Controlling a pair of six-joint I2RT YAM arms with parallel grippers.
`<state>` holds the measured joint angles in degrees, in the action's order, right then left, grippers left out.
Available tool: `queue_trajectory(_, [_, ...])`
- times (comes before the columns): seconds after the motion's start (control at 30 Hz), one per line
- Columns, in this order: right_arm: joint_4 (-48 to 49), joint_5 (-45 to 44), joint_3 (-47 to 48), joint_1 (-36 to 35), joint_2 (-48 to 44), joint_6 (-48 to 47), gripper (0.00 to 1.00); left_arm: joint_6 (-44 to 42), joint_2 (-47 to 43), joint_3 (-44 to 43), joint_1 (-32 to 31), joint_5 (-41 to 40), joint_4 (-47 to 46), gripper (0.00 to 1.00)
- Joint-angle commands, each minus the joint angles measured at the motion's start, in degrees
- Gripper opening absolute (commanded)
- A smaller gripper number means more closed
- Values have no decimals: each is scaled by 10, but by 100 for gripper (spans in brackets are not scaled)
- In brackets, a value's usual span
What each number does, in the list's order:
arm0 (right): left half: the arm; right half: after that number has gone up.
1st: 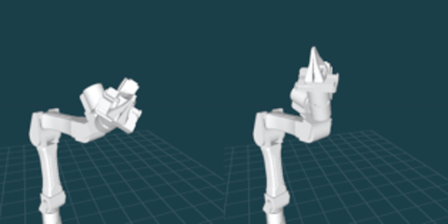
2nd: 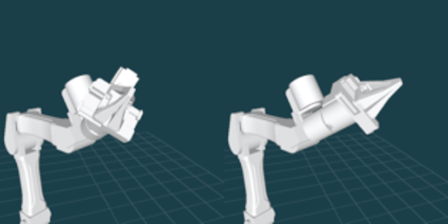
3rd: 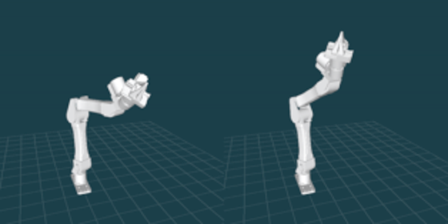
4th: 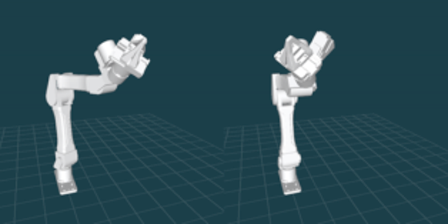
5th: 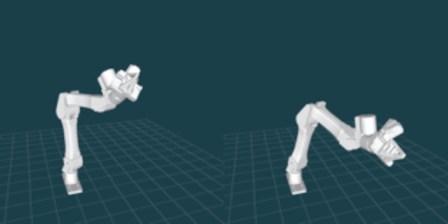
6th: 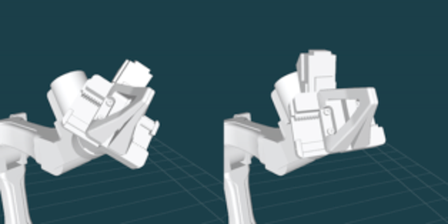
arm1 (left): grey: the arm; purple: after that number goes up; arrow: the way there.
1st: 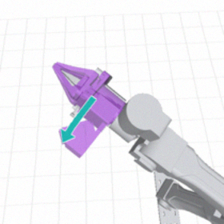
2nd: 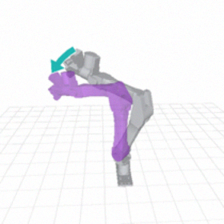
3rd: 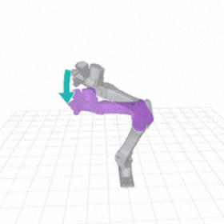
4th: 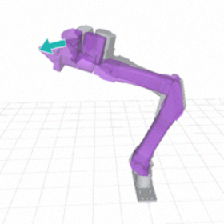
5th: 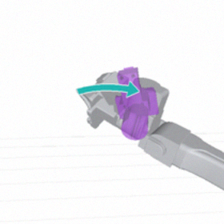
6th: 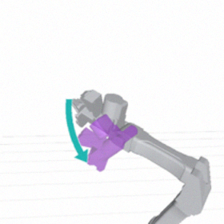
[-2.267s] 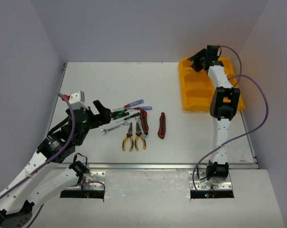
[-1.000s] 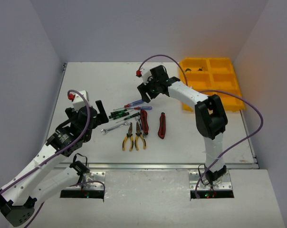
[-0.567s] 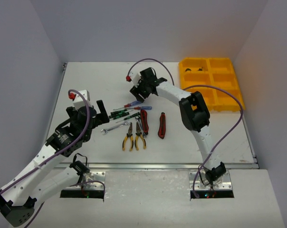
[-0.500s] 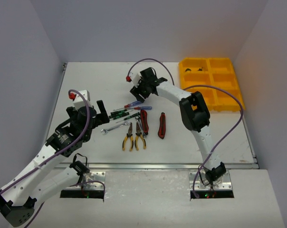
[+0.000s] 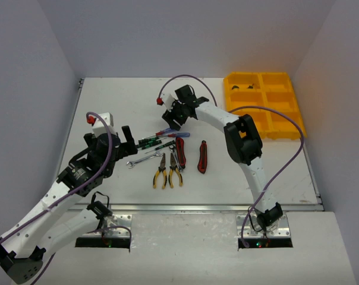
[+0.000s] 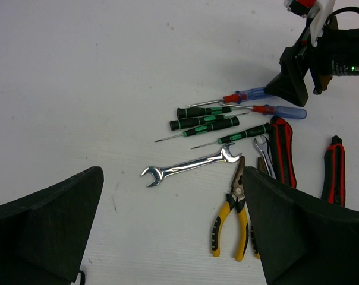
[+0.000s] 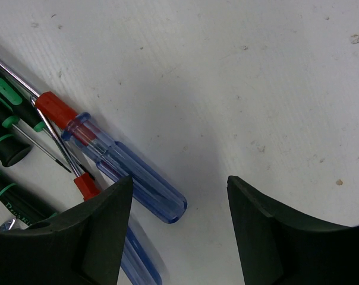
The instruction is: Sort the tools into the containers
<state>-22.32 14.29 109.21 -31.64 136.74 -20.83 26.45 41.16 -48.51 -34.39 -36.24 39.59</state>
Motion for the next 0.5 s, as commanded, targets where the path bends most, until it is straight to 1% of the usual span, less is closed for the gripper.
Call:
queue_trajectory(0.0, [-2, 19, 11, -1, 7, -25, 64, -10, -11, 2, 7, 3, -26, 100])
queue_trajectory(0.17, [-2, 30, 1, 0, 5, -30, 63, -10, -13, 2, 7, 4, -27, 100])
queue_trajectory(0.3, [-4, 43, -9, -1, 5, -41, 59, -10, -15, 3, 7, 3, -27, 100])
queue_trajectory(0.47, [0, 36, -27, 1, 6, -58, 56, -10, -16, 3, 7, 5, -27, 100])
